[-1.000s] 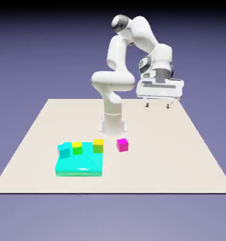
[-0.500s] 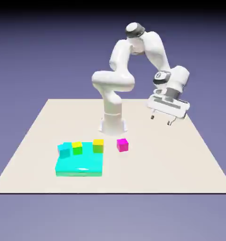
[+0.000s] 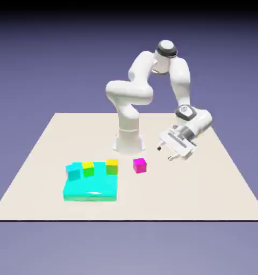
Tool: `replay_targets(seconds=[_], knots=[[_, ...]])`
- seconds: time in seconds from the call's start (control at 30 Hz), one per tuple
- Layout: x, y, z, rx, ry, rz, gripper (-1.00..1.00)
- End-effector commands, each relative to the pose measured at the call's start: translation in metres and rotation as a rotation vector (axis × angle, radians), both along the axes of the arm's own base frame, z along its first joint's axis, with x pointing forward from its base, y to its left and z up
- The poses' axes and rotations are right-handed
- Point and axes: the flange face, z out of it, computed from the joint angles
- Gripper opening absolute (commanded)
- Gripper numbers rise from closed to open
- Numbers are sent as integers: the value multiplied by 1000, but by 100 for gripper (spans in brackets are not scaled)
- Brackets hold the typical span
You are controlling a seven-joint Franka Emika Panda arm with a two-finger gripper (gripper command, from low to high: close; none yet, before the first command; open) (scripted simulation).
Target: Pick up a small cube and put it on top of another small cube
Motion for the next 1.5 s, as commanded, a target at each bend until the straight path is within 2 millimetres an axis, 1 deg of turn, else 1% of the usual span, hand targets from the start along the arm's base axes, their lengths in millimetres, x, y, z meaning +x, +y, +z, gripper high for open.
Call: replay_targets(seconds=[0.0, 0.13, 0.17, 0.2, 0.33, 0.37, 0.4, 0.43, 0.57, 0.6, 0.63, 0.73, 0.87, 1.0, 1.1, 1.27, 1.37, 1.47], knots=[[-4, -7, -9, -23, -21, -24, 0], [-20, -38, -42, -123, -112, -115, 0], [-21, -39, -43, -127, -115, -118, 0], [-21, -39, -43, -127, -115, -118, 0], [-8, -80, -75, -127, -115, -118, 0], [-7, -85, -78, -127, -115, -118, 0], [-7, -85, -78, -127, -115, -118, -100], [-7, -85, -78, -127, -115, -118, -100], [-19, -44, -48, -127, -115, -118, -100], [-28, -30, -48, -113, -85, -109, -100], [-28, -14, -46, -84, -48, -106, -100], [3, -9, -37, -61, -22, -180, -100], [49, -12, -22, -35, 1, -282, -100], [96, -25, -4, -9, 15, -381, -100], [132, -42, 11, 9, 21, -454, -100], [189, -83, 41, 34, 21, -573, -100], [206, -125, 45, 3, 7, -663, -100], [218, -170, 49, -31, -3, -753, -100]])
